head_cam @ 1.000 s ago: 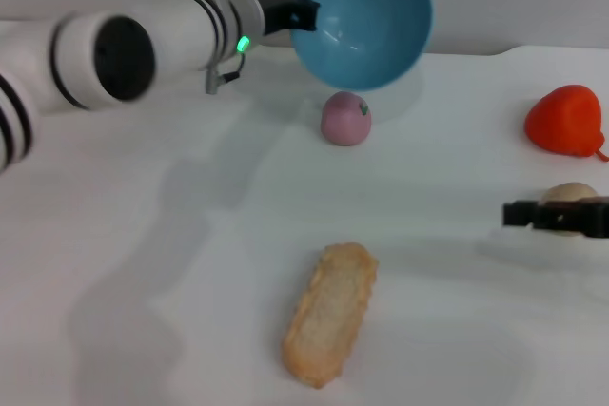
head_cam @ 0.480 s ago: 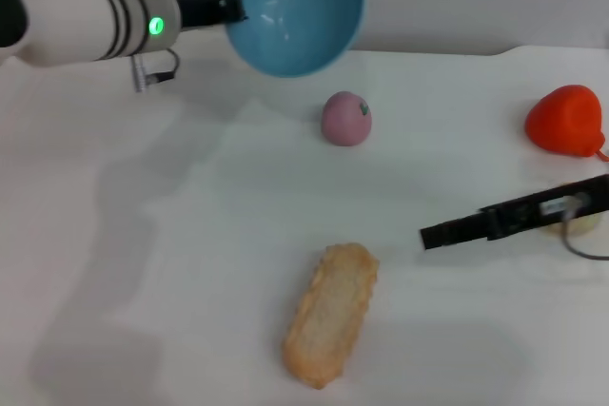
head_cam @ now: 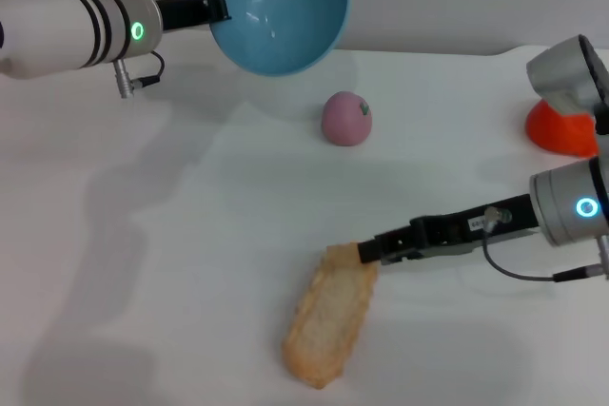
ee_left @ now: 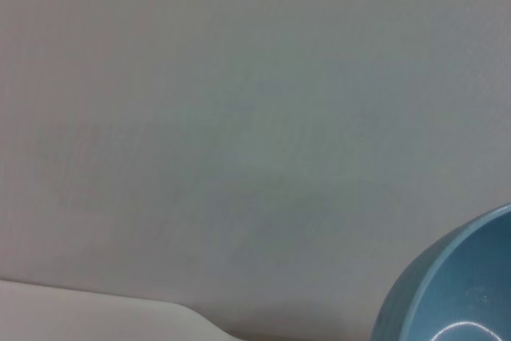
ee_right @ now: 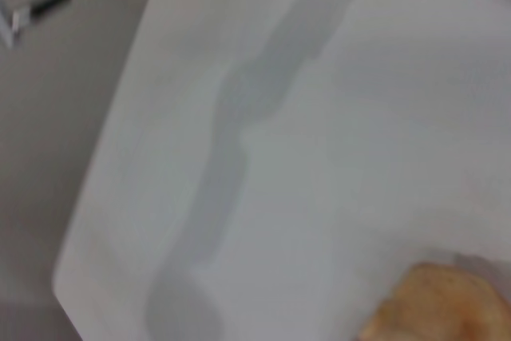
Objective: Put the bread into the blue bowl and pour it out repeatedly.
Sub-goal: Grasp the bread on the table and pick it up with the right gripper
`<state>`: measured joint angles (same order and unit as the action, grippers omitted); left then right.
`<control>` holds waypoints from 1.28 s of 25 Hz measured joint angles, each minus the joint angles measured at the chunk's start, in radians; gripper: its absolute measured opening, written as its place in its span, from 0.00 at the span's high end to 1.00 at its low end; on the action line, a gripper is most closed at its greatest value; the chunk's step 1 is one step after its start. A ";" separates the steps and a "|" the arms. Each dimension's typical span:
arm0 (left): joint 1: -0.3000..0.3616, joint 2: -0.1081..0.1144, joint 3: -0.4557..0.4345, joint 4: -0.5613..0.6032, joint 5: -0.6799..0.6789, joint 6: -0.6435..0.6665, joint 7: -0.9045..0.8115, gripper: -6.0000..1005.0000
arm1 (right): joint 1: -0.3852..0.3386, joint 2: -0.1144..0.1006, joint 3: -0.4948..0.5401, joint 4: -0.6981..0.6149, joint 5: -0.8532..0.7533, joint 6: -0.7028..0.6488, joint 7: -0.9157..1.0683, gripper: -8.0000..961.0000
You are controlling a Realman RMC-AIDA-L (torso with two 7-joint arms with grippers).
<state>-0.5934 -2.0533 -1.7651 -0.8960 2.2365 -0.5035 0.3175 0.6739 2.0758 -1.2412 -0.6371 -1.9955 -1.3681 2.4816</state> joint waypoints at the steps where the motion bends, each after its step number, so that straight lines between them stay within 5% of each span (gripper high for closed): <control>1: 0.000 -0.001 0.001 0.001 0.000 0.002 0.000 0.99 | -0.006 0.001 -0.003 0.009 0.016 0.013 0.013 0.59; 17: 0.004 -0.001 0.003 0.002 0.000 0.007 0.000 0.99 | -0.008 -0.002 -0.029 0.000 -0.108 0.008 0.247 0.60; 32: 0.004 -0.001 0.003 0.004 0.000 0.021 0.000 0.99 | 0.059 0.007 -0.175 0.093 -0.021 0.166 0.241 0.62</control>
<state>-0.5891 -2.0539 -1.7623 -0.8919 2.2366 -0.4830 0.3176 0.7331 2.0831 -1.4158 -0.5438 -2.0165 -1.2019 2.7230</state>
